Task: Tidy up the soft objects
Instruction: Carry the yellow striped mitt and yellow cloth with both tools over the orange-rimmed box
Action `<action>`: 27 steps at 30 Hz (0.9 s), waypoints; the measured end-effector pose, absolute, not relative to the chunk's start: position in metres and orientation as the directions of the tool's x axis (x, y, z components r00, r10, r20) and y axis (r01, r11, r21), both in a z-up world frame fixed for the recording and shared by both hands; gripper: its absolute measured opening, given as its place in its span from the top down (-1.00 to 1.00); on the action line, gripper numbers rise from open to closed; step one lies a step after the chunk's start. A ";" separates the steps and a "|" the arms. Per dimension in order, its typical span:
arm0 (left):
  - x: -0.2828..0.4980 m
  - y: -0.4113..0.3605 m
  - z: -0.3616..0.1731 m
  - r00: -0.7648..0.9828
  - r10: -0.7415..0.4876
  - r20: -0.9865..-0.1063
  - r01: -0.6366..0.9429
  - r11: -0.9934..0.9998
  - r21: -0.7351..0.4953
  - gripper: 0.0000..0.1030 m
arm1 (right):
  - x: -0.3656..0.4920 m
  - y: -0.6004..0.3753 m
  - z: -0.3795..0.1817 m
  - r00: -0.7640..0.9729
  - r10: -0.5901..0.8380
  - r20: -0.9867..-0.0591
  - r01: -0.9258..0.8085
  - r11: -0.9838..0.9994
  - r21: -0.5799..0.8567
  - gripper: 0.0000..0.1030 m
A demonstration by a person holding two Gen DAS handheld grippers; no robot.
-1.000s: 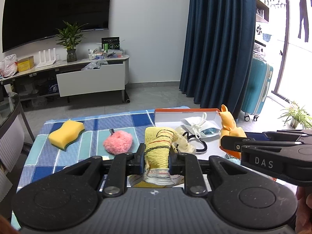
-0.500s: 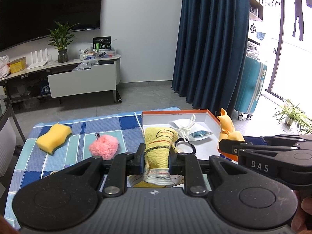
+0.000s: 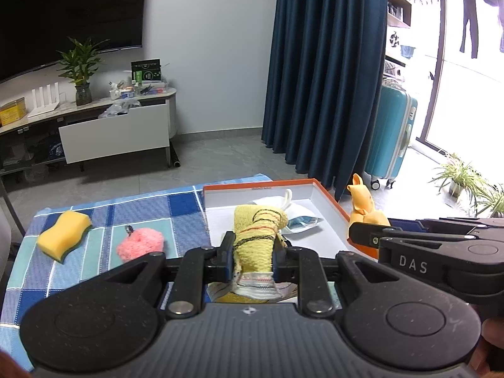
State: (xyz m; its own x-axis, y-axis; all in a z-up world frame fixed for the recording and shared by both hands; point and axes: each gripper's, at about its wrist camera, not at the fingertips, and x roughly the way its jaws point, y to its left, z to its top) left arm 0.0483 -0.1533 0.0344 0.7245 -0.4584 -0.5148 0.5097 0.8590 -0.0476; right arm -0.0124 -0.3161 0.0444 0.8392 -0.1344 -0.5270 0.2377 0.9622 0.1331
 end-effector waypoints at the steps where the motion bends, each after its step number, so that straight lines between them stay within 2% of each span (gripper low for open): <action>1: 0.049 -0.155 0.034 0.723 -0.460 -0.516 0.511 0.858 -0.049 0.56 | -0.012 -0.318 0.045 0.838 -0.136 -0.528 0.240 0.961 0.134 0.41; 27: 0.074 -0.188 0.027 0.687 -0.483 -0.542 0.540 0.839 -0.064 0.56 | 0.013 -0.352 0.036 0.819 -0.169 -0.549 0.279 0.952 0.122 0.40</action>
